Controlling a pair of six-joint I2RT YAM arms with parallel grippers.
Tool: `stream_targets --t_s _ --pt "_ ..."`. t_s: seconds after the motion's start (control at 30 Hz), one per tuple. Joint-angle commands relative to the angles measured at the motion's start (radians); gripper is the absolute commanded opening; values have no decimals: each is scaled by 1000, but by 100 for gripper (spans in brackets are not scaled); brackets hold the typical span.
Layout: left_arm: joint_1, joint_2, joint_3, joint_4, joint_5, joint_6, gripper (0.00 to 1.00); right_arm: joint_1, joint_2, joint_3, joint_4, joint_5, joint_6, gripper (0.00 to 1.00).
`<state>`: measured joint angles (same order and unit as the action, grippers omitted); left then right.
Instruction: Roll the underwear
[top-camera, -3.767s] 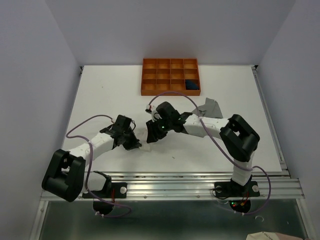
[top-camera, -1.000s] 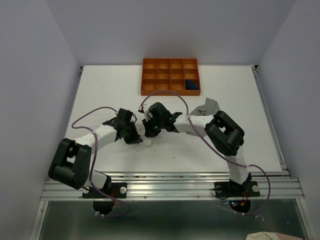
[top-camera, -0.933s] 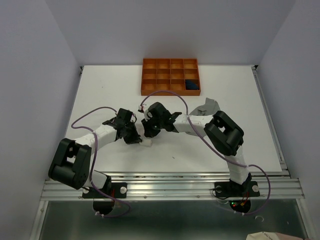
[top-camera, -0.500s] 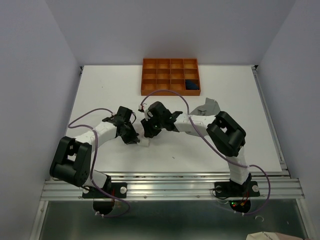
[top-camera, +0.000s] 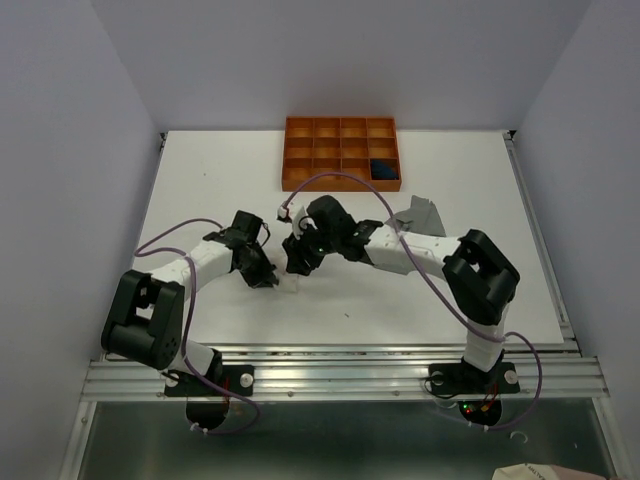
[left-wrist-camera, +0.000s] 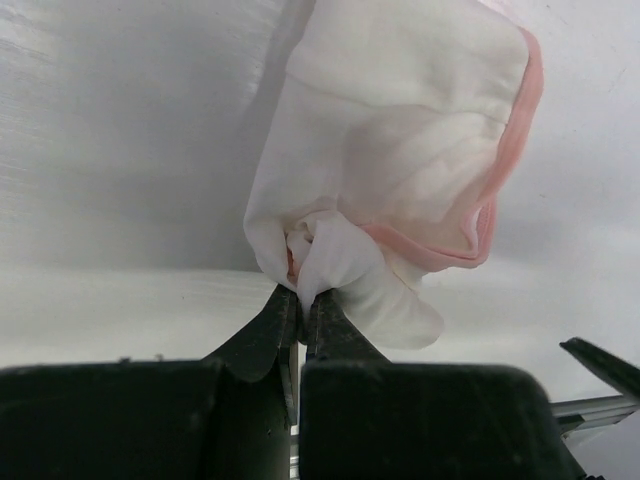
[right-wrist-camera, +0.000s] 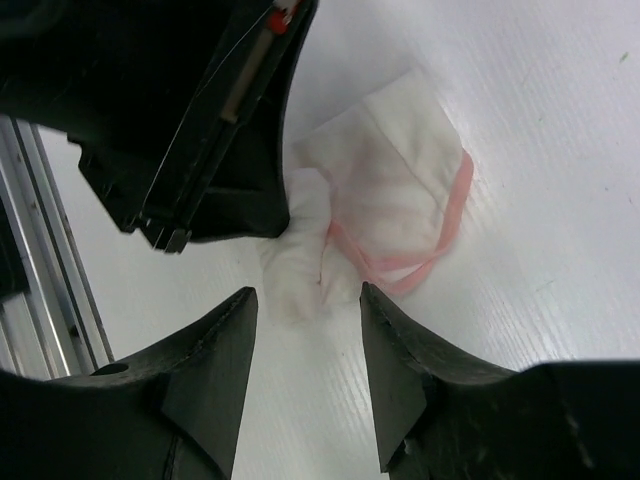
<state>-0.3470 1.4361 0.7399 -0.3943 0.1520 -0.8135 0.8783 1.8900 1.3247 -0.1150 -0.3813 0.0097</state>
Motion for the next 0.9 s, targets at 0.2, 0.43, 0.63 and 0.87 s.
stream_targets --t_s 0.2,0.43,0.63,0.87 --pt "34 35 0 -100 -19 11 0 116 -80 -118 141 36 -332 54" --pt "40 47 -2 -100 4 20 0 162 -19 -82 124 130 -448 54" --pt "45 44 7 -121 -29 25 0 171 21 -67 83 139 -490 54" --pt "51 52 12 -123 -25 33 0 171 57 -56 51 121 -513 54"
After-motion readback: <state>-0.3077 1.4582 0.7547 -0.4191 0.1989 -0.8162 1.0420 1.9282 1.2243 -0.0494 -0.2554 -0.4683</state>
